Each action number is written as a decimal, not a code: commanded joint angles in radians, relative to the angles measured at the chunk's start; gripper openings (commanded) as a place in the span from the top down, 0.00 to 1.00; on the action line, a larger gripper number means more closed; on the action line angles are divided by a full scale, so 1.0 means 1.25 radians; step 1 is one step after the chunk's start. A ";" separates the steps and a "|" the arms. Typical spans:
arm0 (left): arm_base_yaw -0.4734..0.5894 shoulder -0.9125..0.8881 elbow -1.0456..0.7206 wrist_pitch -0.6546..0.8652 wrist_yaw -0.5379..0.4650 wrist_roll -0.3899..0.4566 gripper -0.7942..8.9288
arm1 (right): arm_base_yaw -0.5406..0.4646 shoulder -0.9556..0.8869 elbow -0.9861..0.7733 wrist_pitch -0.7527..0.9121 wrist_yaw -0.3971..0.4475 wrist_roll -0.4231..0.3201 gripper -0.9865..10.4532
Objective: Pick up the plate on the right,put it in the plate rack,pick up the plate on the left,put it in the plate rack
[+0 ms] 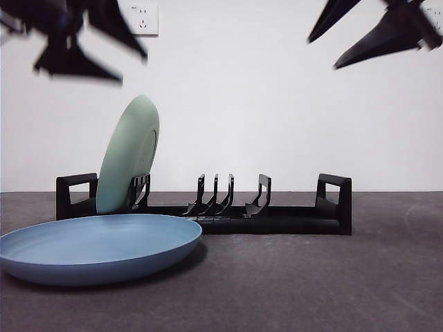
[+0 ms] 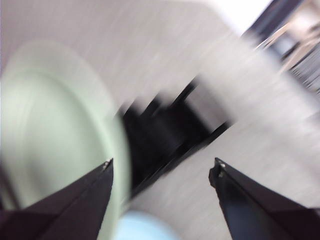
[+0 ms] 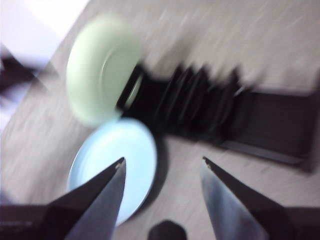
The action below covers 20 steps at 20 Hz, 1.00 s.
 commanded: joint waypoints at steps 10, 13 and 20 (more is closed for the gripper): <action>-0.109 -0.326 0.042 -0.183 -0.269 0.165 0.69 | 0.184 0.318 0.002 0.137 -0.013 0.009 0.70; -0.121 -0.360 0.042 -0.205 -0.264 0.148 0.69 | 0.196 0.409 0.002 0.172 -0.016 0.022 0.70; -0.123 -0.332 0.042 -0.302 -0.263 0.016 0.69 | 0.220 0.521 0.002 0.262 -0.073 0.070 0.70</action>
